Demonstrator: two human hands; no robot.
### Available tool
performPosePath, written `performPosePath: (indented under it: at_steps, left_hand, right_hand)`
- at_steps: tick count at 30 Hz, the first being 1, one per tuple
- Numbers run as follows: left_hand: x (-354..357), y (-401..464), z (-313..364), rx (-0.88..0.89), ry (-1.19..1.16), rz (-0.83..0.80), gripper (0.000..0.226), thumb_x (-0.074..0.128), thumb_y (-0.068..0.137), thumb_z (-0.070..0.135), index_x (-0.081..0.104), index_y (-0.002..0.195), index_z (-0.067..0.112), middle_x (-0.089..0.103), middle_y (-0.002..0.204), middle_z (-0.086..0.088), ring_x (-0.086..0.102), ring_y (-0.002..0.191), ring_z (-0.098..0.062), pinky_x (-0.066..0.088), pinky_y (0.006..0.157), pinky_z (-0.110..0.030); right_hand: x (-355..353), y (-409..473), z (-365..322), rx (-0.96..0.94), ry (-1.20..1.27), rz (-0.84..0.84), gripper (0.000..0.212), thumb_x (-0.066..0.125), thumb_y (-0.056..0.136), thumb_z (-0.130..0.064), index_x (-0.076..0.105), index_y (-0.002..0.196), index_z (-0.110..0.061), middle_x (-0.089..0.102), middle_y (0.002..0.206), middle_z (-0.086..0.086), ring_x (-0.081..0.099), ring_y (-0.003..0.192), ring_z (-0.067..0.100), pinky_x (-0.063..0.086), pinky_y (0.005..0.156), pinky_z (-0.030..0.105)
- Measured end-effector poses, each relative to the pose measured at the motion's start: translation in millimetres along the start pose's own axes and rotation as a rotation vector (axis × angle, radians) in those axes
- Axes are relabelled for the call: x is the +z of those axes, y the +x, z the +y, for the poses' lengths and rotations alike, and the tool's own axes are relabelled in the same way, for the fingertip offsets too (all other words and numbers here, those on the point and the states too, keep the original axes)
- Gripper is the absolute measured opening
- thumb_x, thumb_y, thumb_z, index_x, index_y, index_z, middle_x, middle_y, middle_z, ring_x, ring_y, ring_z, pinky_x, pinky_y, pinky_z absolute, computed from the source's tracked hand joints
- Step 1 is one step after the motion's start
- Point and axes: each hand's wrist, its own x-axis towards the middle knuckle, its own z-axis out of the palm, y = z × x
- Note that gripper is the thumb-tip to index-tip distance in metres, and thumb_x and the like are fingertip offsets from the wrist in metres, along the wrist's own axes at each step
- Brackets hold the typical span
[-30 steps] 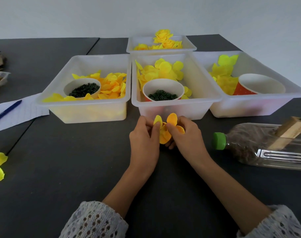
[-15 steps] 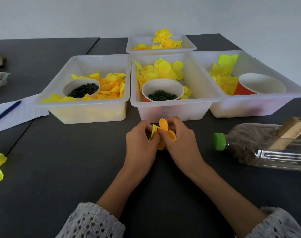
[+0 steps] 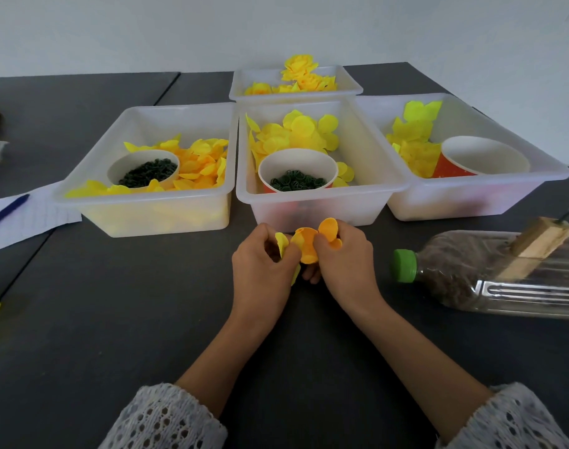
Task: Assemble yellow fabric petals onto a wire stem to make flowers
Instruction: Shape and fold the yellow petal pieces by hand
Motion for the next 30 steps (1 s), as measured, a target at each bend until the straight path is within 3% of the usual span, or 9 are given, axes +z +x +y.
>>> performPosePath:
  at_steps: [4, 8, 13, 18, 20, 24, 27, 30]
  left_hand:
    - [0.8, 0.4, -1.8, 0.002, 0.006, 0.021, 0.015, 0.069, 0.085, 0.019, 0.059, 0.075, 0.016, 0.060, 0.065, 0.003, 0.055, 0.059, -0.005, 0.043, 0.052, -0.012]
    - [0.9, 4.8, -5.2, -0.028, 0.076, -0.012, 0.012, 0.067, 0.086, 0.015, 0.056, 0.080, 0.014, 0.057, 0.066, 0.002, 0.051, 0.058, -0.001, 0.040, 0.050, -0.011]
    - [-0.2, 6.6, -5.3, -0.035, 0.160, -0.033, 0.015, 0.068, 0.088, 0.030, 0.056, 0.089, 0.021, 0.061, 0.075, 0.009, 0.056, 0.076, 0.007, 0.041, 0.059, -0.005]
    - [-1.2, 4.5, -3.8, -0.007, 0.191, -0.033, 0.016, 0.064, 0.092, 0.034, 0.058, 0.082, 0.022, 0.062, 0.072, 0.005, 0.058, 0.066, -0.005, 0.042, 0.055, -0.010]
    - [-1.3, 3.8, -3.6, -0.003, 0.203, -0.034, 0.013, 0.063, 0.093, 0.031, 0.059, 0.082, 0.023, 0.064, 0.074, 0.004, 0.059, 0.068, -0.008, 0.043, 0.054, -0.015]
    - [-0.3, 1.1, -2.7, 0.040, 0.189, -0.023, 0.015, 0.063, 0.093, 0.027, 0.060, 0.079, 0.024, 0.064, 0.071, 0.008, 0.060, 0.069, -0.007, 0.044, 0.057, -0.014]
    - [0.6, -1.4, -1.9, 0.103, 0.230, 0.002, 0.015, 0.064, 0.092, 0.023, 0.057, 0.078, 0.023, 0.060, 0.068, 0.010, 0.056, 0.072, 0.000, 0.040, 0.059, -0.007]
    - [1.0, -1.9, -3.1, 0.155, 0.311, 0.020, 0.016, 0.063, 0.093, 0.023, 0.054, 0.079, 0.024, 0.055, 0.066, 0.011, 0.054, 0.069, 0.000, 0.040, 0.058, -0.009]
  right_hand:
    - [1.7, 0.7, 1.6, 0.005, 0.001, 0.030, 0.021, 0.045, 0.094, -0.008, 0.052, 0.075, -0.013, 0.061, 0.059, 0.007, 0.059, 0.036, 0.012, 0.041, 0.034, 0.016]
    - [2.0, -0.3, 2.3, -0.028, -0.010, -0.002, 0.016, 0.045, 0.092, -0.007, 0.054, 0.079, -0.005, 0.061, 0.060, 0.011, 0.059, 0.038, 0.011, 0.042, 0.036, 0.016]
    - [5.1, -4.1, 5.5, -0.126, -0.059, 0.020, 0.017, 0.049, 0.093, -0.015, 0.051, 0.077, -0.013, 0.059, 0.067, 0.009, 0.061, 0.051, 0.018, 0.043, 0.039, 0.017]
    - [8.5, -5.4, 4.9, -0.219, -0.122, 0.021, 0.018, 0.057, 0.093, -0.033, 0.057, 0.083, -0.018, 0.061, 0.073, 0.002, 0.063, 0.067, 0.022, 0.054, 0.060, 0.041]
    - [8.8, -4.7, 4.1, -0.219, -0.107, 0.046, 0.018, 0.061, 0.091, -0.031, 0.058, 0.079, -0.018, 0.061, 0.070, 0.001, 0.062, 0.062, 0.024, 0.053, 0.059, 0.047]
    - [10.9, -2.0, 4.6, -0.224, -0.112, 0.113, 0.023, 0.064, 0.089, -0.027, 0.054, 0.070, -0.020, 0.055, 0.063, -0.004, 0.058, 0.061, 0.019, 0.052, 0.058, 0.042]
    - [13.1, 1.0, 7.0, -0.222, -0.132, 0.120, 0.026, 0.068, 0.086, -0.033, 0.057, 0.070, -0.016, 0.057, 0.063, -0.004, 0.054, 0.063, 0.015, 0.047, 0.058, 0.030]
    - [14.6, 3.0, 9.0, -0.233, -0.114, 0.131, 0.030, 0.068, 0.087, -0.031, 0.054, 0.065, -0.017, 0.053, 0.058, -0.005, 0.049, 0.058, 0.010, 0.039, 0.050, 0.018]
